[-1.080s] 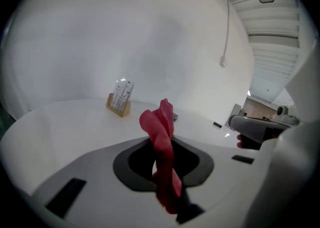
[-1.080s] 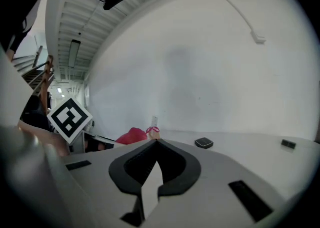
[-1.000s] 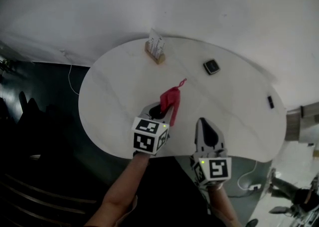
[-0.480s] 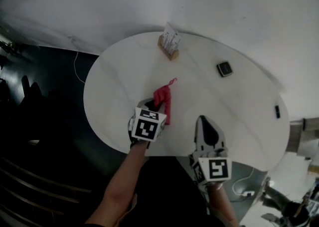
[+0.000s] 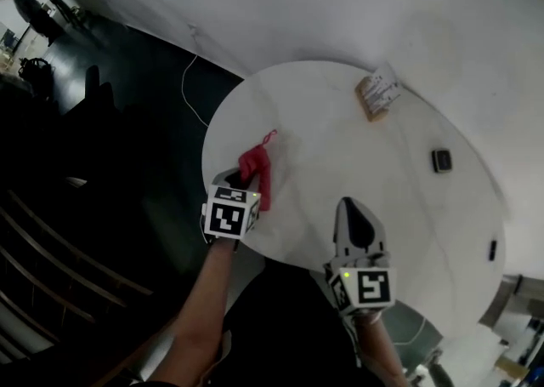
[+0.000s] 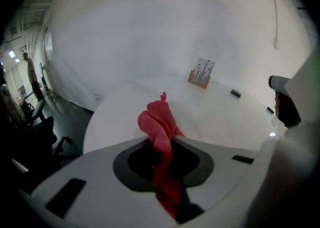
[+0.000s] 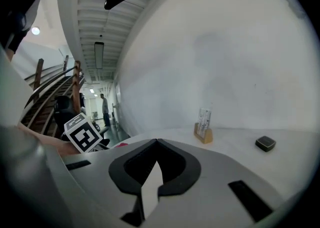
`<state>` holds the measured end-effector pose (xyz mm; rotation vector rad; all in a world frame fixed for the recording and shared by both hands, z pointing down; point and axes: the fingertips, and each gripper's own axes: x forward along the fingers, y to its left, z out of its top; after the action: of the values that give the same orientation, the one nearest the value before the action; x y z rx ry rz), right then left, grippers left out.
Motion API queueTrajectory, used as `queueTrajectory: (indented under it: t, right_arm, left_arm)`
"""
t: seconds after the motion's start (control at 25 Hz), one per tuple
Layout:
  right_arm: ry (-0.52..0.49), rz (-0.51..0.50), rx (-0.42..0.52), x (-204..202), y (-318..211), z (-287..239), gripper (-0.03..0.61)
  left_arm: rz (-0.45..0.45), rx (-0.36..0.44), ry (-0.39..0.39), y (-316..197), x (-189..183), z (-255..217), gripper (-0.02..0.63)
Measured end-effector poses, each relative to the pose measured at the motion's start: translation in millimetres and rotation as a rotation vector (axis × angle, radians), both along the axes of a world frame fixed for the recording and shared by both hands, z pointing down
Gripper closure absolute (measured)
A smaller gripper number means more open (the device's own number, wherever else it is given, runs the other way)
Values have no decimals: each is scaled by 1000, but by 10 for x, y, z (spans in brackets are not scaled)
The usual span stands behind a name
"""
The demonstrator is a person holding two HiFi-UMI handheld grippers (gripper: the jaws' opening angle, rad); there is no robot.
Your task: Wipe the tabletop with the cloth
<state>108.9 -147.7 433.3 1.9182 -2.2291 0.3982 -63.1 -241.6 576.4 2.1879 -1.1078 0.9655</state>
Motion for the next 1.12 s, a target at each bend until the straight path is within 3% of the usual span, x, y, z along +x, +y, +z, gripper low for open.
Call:
queueTrajectory:
  t: [0.36, 0.48, 0.56, 0.68, 0.92, 1.0, 1.12]
  right_arm:
    - [1, -126, 18, -536, -154, -97, 575]
    - [13, -126, 27, -526, -94, -123, 575]
    - [19, -106, 34, -457, -31, -135, 575]
    - [15, -48, 38, -290, 91, -157, 575]
    - [30, 93, 35, 134, 504, -196, 575]
    - [27, 157, 37, 327, 669, -215, 575]
    - [29, 262, 34, 625, 937, -246, 575]
  left_arm:
    - [-276, 11, -54, 38, -1349, -21, 552]
    - [-324, 17, -40, 122, -1508, -124, 552]
    - [-307, 37, -5, 167, -1423, -267, 552]
    - [-197, 46, 101, 225, -957, -509, 552]
    - [146, -8, 305, 554, 586, -810, 552]
    - [271, -32, 343, 737, 1131, -844, 552]
    - [434, -69, 339, 1031, 1797, -801, 552]
